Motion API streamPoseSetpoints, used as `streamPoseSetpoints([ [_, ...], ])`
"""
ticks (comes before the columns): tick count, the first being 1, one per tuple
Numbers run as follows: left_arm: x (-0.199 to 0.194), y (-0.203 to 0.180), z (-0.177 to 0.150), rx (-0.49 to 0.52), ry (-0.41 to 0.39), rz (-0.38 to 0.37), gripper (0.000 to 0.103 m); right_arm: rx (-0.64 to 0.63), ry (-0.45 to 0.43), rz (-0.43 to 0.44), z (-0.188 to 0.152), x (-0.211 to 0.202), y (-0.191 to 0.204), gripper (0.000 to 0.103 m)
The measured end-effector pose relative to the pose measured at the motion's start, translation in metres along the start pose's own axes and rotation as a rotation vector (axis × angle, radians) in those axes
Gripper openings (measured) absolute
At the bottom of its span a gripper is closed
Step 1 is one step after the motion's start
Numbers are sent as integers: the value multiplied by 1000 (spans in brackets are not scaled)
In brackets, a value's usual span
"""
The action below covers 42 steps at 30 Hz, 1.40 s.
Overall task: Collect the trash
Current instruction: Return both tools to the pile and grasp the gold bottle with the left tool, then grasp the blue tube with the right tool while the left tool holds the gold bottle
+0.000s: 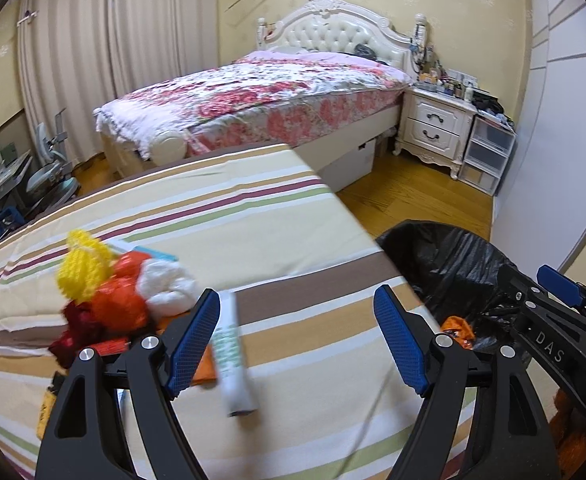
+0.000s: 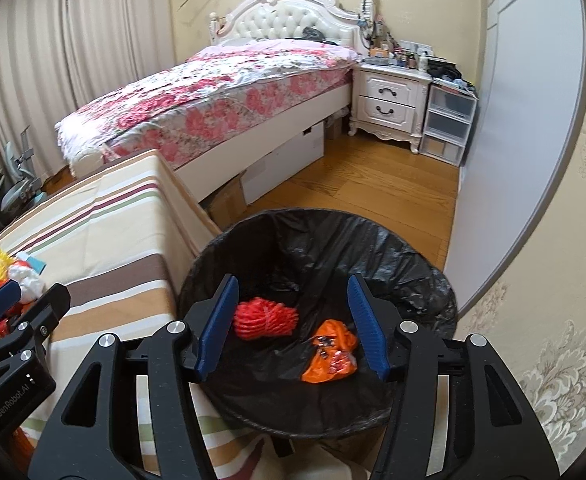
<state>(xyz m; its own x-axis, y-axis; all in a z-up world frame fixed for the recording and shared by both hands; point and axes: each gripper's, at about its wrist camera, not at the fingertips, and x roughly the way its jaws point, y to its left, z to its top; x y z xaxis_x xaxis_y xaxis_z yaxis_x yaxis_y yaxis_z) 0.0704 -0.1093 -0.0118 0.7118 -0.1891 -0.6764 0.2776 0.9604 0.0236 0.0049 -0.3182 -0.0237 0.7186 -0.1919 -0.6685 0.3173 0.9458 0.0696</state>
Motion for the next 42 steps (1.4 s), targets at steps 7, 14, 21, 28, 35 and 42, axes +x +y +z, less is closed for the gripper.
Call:
streamPoseSetpoints([
  [7,-21,50,-17,-70,4,85,77,-71,12,80,-10,-11,42,56],
  [14,-44,101,-37,-131,6,165,77,-161,18,148,-22,-23,93,56],
  [21,-54,151,-63,-190,34,229,77,-245,28,206,-36,-34,140,56],
  [28,-49,173,-82,-209,93,241,77,-306,40,241,-47,-40,171,56],
  [35,-43,178,-88,-198,140,194,52,-323,48,254,-52,-43,180,56],
  [42,-46,181,-94,-198,150,160,25,-339,56,280,-56,-47,191,56],
])
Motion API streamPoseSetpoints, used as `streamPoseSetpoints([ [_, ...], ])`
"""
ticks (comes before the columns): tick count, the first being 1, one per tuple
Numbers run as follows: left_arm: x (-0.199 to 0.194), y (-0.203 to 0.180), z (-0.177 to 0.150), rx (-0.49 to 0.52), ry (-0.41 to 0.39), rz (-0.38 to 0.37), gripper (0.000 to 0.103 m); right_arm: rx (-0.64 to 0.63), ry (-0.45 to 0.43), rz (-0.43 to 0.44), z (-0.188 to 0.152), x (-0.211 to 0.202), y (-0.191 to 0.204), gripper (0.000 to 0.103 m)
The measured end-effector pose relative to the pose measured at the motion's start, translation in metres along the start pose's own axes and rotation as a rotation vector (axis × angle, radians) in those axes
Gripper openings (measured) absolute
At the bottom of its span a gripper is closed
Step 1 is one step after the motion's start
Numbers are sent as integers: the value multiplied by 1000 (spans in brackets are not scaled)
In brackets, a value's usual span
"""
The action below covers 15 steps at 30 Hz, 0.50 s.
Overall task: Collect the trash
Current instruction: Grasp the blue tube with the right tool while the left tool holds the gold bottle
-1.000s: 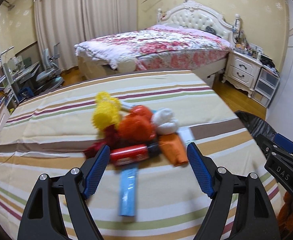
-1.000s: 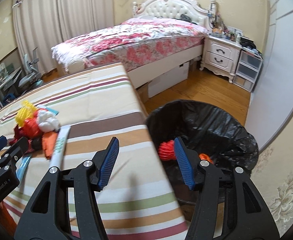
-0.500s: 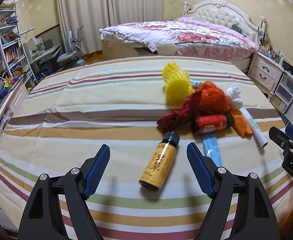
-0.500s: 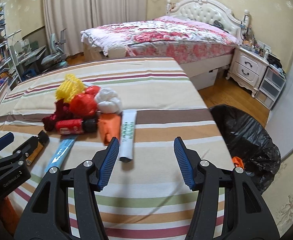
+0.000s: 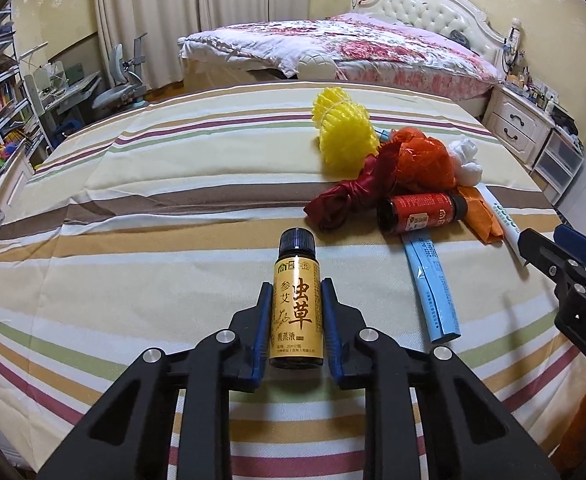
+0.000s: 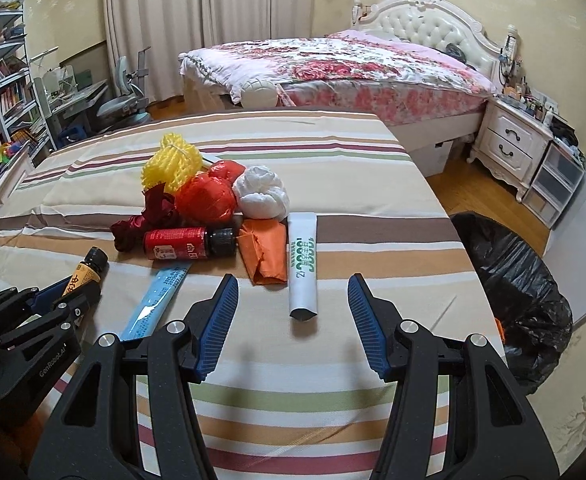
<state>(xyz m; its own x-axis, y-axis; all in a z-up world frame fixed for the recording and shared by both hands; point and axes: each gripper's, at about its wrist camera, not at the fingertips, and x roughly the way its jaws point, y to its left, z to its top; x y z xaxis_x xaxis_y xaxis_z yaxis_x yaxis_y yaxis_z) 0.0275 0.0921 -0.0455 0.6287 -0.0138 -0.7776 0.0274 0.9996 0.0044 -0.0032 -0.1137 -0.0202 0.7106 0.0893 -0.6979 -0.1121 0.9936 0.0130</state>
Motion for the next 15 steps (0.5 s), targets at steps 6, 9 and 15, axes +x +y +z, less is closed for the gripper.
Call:
streamPoseSetpoints([
  [6,-9,18,-6,-32,-11,21,25,-33,10,48,0,1,22,56],
  [9,-14,27,-8,-44,-24,46,25,-52,18,77,1,2,37,56],
  [15,-16,41,-10,-67,-29,72,25,-112,50,106,-4,10,66,56],
])
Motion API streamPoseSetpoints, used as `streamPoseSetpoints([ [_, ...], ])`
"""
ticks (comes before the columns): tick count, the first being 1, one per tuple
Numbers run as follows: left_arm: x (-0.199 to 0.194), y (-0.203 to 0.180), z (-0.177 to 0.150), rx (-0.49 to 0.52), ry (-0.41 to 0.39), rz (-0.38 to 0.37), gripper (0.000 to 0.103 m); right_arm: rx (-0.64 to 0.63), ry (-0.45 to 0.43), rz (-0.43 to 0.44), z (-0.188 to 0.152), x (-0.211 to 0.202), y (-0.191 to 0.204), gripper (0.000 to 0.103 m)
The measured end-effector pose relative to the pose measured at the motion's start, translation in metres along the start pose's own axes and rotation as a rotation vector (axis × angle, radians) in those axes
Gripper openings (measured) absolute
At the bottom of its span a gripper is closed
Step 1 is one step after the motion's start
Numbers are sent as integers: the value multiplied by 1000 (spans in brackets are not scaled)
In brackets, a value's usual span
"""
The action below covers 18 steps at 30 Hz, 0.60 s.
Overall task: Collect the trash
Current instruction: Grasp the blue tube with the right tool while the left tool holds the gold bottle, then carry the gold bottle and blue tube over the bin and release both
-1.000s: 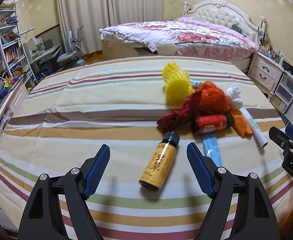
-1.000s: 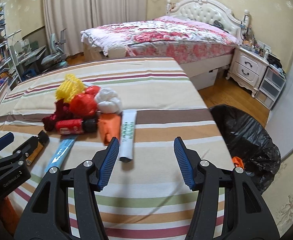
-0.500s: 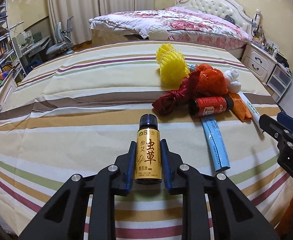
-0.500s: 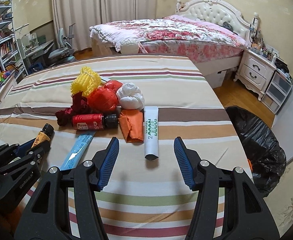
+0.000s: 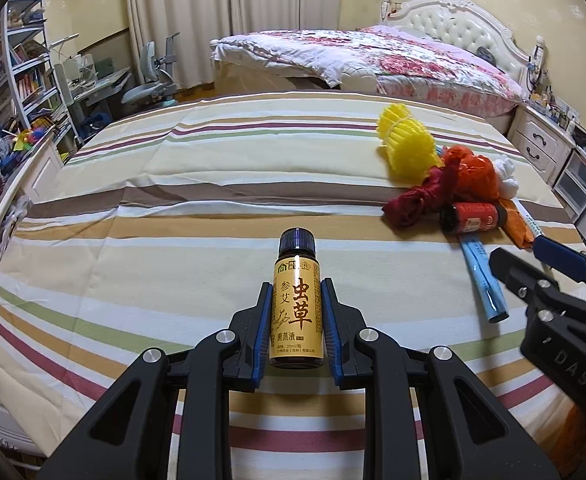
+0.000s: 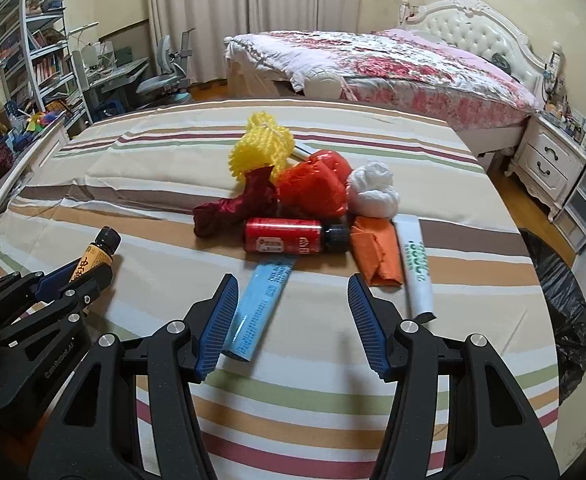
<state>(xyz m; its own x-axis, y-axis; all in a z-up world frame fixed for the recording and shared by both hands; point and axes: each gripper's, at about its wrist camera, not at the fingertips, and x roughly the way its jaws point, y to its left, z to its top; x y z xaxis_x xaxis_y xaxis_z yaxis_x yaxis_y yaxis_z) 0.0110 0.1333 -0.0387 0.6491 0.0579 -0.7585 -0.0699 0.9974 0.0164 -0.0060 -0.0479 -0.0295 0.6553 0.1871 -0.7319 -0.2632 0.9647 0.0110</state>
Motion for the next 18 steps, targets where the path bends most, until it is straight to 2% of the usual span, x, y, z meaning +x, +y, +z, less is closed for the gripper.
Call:
streamPoseSetpoints([
  [3,1,3,-1,-11,3,-2,25,-20,30,-1,-3,7,5,55],
  [5,0,3,-1,-12,-1,-4,25,-26,49,-2,-5,11,5,48],
  [10,0,3,-2,-11,-4,-5,25,-34,61,7,-10,10,3,20],
  [18,-3,1,-4,-18,-9,-13,25,-29,48,18,-17,-1,-2,19],
])
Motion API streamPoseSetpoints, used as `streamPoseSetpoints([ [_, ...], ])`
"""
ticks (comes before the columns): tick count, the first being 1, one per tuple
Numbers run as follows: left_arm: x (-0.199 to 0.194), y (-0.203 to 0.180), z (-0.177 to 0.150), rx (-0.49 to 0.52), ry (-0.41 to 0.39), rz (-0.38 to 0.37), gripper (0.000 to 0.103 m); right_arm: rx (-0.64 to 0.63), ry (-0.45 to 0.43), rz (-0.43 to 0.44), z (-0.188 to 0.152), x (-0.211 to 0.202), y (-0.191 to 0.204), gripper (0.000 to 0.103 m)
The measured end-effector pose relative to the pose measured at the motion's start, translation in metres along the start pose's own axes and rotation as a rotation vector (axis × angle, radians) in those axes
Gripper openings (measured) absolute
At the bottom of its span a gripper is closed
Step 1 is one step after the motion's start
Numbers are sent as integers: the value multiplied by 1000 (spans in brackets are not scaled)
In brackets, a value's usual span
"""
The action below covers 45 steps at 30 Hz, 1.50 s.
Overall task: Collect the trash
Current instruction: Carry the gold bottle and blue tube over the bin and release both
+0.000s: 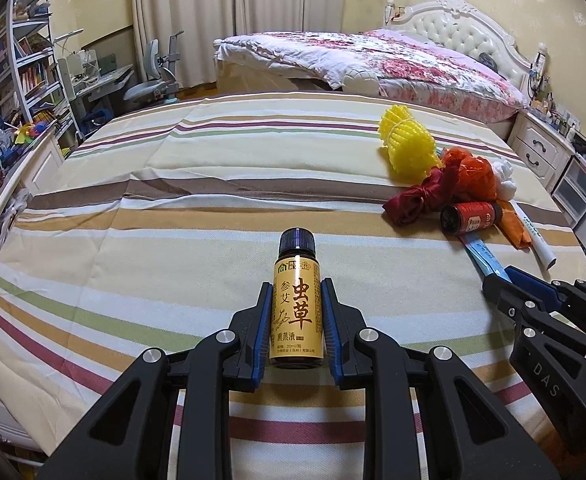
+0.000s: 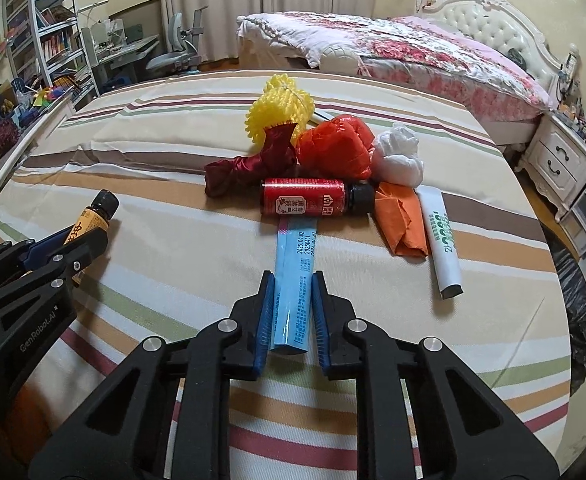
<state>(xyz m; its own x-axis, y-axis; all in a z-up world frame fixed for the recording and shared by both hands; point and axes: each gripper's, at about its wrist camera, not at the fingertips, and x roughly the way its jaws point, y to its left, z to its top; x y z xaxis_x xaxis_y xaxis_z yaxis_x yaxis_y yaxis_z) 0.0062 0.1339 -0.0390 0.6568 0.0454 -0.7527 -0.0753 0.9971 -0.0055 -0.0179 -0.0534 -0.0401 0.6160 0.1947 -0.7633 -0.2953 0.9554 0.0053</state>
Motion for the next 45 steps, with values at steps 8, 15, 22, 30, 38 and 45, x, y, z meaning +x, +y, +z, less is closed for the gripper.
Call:
streamPoseSetpoints([
  [8,-7,-12,-1,16,-14,-27,25,29,-35,-5,-6,-21,-15,18],
  [15,-14,-32,4,37,-40,-69,25,85,-70,-39,-6,-34,-41,19],
  [22,-17,-67,14,74,-66,-121,25,146,-110,-103,-6,-46,-77,19],
  [30,-19,-124,28,138,-96,-207,25,246,-147,-197,-8,-58,-137,19],
  [38,-16,-185,40,214,-119,-278,25,326,-160,-299,-19,-64,-194,19],
  [45,-9,-239,47,290,-127,-321,25,393,-161,-353,-28,-66,-233,19],
])
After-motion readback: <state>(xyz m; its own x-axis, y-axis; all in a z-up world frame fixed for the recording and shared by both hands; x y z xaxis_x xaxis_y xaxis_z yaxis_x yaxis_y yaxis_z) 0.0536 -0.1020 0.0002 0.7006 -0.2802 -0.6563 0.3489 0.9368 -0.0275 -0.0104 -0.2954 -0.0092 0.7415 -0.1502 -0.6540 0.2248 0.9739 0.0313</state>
